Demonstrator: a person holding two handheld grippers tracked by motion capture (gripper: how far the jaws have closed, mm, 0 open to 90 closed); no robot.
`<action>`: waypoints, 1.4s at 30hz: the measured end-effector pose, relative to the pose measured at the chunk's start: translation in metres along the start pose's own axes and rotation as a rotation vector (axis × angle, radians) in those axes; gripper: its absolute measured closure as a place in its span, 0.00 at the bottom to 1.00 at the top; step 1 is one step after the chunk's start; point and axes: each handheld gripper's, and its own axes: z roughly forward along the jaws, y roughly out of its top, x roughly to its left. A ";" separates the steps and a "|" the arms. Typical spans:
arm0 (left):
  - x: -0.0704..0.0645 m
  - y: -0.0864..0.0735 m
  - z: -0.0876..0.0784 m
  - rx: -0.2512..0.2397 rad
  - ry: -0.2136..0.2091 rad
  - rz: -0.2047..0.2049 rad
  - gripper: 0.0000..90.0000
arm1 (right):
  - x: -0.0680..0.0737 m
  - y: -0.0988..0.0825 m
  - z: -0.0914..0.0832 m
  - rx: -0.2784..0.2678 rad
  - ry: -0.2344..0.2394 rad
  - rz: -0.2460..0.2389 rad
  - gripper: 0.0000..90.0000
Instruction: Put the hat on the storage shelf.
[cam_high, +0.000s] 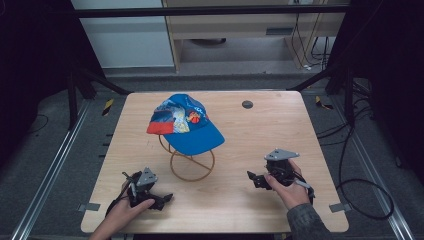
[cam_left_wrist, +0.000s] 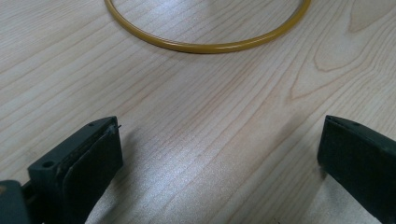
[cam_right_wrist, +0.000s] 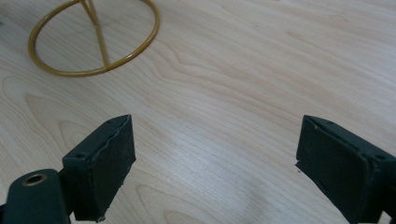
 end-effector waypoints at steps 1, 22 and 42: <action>0.000 0.000 0.000 0.000 0.000 0.000 0.00 | 0.001 -0.002 0.002 0.005 0.001 -0.004 0.13; 0.000 0.000 0.000 0.000 0.000 0.001 0.00 | 0.022 -0.016 0.028 0.028 0.012 -0.010 0.13; 0.000 0.000 0.000 0.000 0.000 0.000 0.00 | 0.035 -0.016 0.047 0.039 -0.002 -0.027 0.12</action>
